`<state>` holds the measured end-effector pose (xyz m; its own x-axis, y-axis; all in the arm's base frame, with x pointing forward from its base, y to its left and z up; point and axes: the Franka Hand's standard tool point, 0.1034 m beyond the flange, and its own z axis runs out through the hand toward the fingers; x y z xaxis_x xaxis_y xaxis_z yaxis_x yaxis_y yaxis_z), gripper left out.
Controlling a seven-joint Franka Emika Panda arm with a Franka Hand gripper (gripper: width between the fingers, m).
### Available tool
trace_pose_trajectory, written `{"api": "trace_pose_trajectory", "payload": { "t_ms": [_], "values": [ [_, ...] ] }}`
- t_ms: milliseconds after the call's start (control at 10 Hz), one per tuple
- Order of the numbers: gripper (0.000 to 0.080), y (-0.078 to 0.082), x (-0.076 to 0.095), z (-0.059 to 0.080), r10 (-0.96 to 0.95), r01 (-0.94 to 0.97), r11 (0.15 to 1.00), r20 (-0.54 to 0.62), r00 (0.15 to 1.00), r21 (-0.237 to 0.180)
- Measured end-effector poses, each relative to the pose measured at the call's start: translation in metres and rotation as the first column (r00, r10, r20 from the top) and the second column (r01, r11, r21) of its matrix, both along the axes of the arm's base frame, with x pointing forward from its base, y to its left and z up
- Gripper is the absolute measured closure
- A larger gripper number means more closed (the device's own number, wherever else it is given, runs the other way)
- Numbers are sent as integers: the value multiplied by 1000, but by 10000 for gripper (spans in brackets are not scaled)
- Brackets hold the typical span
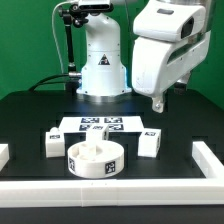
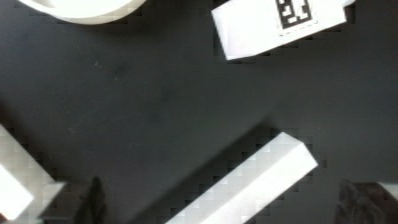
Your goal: Assemble stool
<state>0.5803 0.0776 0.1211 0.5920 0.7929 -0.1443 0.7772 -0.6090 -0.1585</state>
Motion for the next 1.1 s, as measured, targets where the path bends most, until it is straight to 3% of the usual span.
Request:
{"api": "trace_pose_trajectory", "payload": {
  "t_ms": [600,800,900,1100],
  "values": [
    [150,-1,2,-1,-1,1,1000,-10,1000,0],
    [150,-20,-4,-4,30,-31,999,114,993,9],
    [150,-34,-15,-8,38,-40,999,144,989,11],
    [150,-65,-22,-15,18,-20,1000,196,980,11]
  ]
}}
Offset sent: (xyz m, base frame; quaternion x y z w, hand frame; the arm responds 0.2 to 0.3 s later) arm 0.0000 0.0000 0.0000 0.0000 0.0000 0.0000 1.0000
